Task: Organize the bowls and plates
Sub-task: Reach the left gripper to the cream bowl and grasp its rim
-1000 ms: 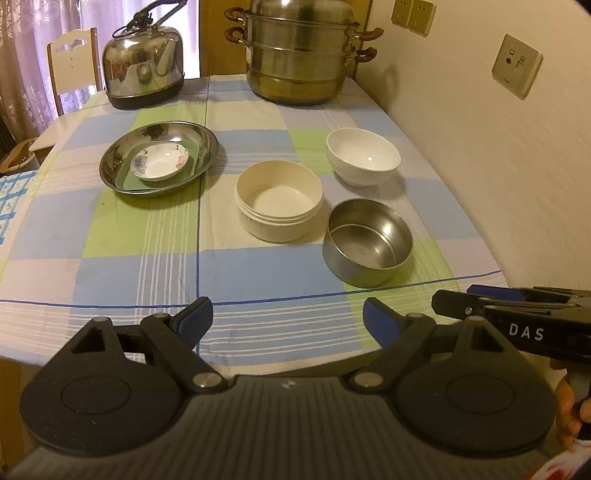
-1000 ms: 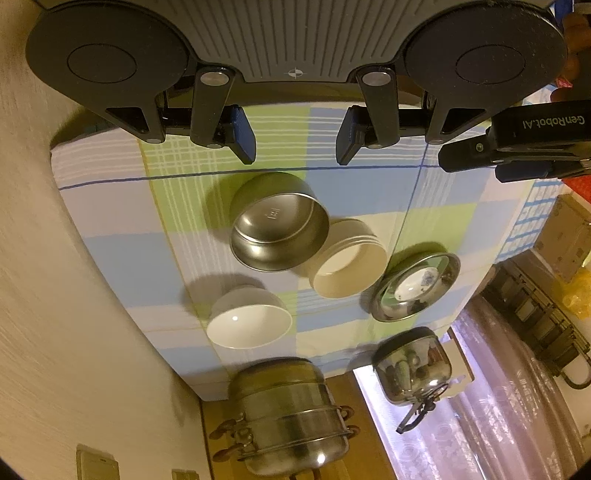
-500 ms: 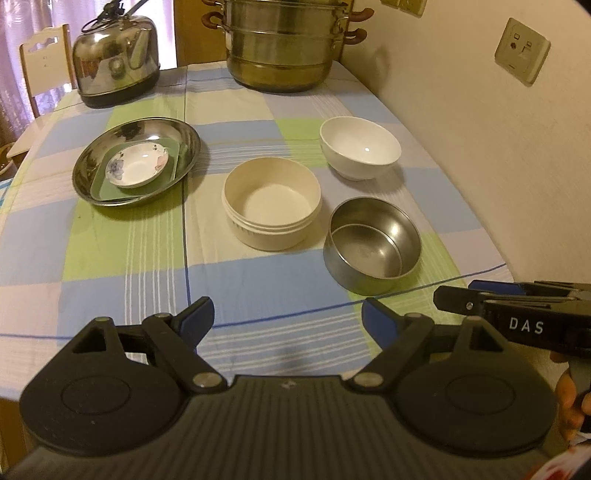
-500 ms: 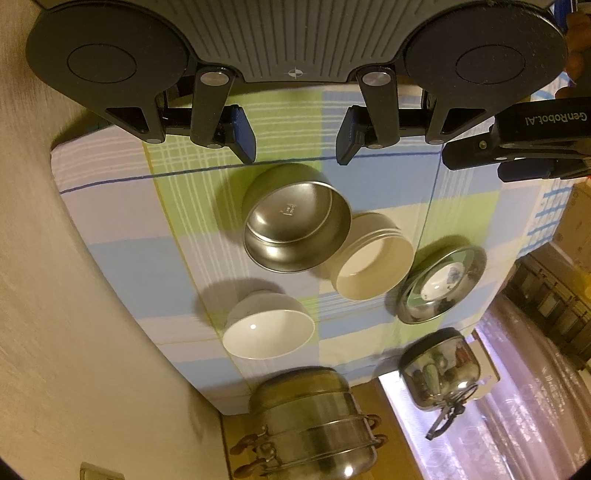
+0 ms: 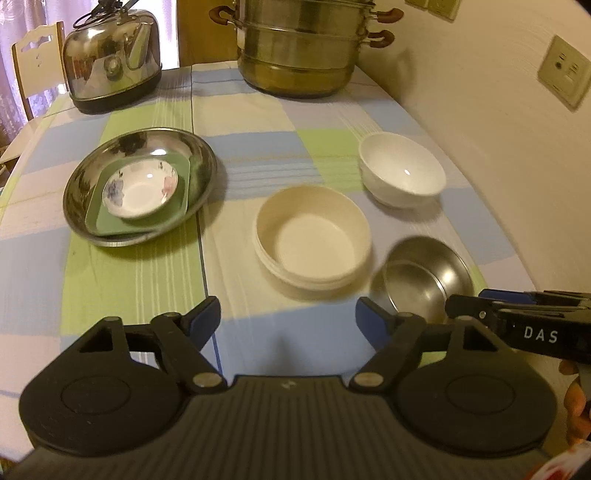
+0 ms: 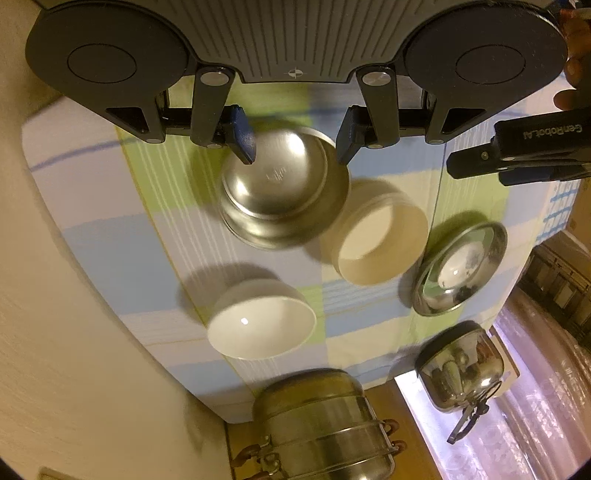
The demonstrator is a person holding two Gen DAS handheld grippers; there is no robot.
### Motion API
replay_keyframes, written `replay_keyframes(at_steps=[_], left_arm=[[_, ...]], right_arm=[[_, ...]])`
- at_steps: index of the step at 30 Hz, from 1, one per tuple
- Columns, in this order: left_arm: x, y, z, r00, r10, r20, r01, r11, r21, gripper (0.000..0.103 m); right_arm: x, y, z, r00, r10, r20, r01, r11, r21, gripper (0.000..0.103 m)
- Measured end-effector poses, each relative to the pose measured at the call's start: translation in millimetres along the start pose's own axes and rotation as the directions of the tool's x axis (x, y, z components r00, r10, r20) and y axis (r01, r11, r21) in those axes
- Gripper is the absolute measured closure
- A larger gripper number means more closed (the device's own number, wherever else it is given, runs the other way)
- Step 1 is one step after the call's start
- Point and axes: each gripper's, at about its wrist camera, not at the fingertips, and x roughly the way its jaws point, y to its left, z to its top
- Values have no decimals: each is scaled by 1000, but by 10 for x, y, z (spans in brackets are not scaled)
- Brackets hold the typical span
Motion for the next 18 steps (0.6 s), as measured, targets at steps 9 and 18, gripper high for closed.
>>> replay_keyframes(at_steps=[9, 18], left_arm=[[439, 114, 317, 1000, -17, -14, 18, 999, 44, 46], [757, 216, 437, 997, -43, -65, 46, 998, 46, 59]], right_arm=[[404, 182, 402, 997, 41, 61, -40, 999, -23, 55], [881, 311, 585, 1000, 19, 18, -18, 998, -58, 64]])
